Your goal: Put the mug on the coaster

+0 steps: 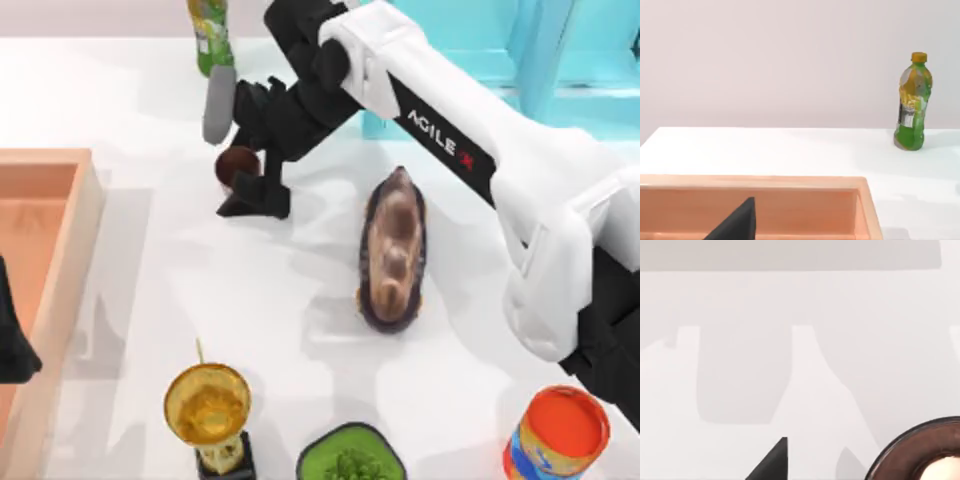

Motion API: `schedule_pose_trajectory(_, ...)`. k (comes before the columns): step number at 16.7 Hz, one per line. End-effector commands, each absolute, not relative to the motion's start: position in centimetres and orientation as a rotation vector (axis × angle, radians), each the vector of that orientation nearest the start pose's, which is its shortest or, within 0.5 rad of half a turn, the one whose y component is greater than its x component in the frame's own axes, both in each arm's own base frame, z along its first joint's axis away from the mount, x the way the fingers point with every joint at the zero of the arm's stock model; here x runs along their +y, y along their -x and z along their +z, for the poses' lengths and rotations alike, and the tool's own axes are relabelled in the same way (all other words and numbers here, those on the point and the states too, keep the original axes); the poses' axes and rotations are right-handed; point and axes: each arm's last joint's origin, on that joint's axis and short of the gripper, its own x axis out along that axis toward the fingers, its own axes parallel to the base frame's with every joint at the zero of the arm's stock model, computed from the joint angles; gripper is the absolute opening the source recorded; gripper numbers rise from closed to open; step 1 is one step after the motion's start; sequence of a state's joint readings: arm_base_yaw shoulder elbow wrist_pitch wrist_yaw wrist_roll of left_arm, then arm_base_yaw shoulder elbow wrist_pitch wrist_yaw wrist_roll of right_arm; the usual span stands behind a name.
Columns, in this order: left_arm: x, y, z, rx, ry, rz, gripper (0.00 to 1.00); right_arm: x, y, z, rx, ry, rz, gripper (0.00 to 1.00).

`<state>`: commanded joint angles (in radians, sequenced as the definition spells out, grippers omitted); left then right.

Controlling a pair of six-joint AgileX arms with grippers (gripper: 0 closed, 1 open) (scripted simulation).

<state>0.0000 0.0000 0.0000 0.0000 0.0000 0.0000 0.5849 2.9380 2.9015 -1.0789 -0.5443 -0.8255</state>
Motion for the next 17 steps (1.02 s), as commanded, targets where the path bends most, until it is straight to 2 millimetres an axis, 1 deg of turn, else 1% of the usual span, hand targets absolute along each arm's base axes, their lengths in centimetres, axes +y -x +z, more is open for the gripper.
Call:
schedule_pose_trajectory(8,-0.12,-10.57,16.00,0.000,0.000,0.000,1.00,33.67,-46.38,11.99,0.679,0.673,1.451,0.02)
schedule_pose_trajectory(9,-0.12,-10.57,16.00,0.000,0.000,0.000,1.00,33.67,-46.38,11.99,0.679,0.673,1.451,0.00)
schedule_pose_trajectory(17,-0.12,-10.57,16.00,0.000,0.000,0.000,1.00,33.49,-46.50,12.13,0.678,0.671,1.447,0.00)
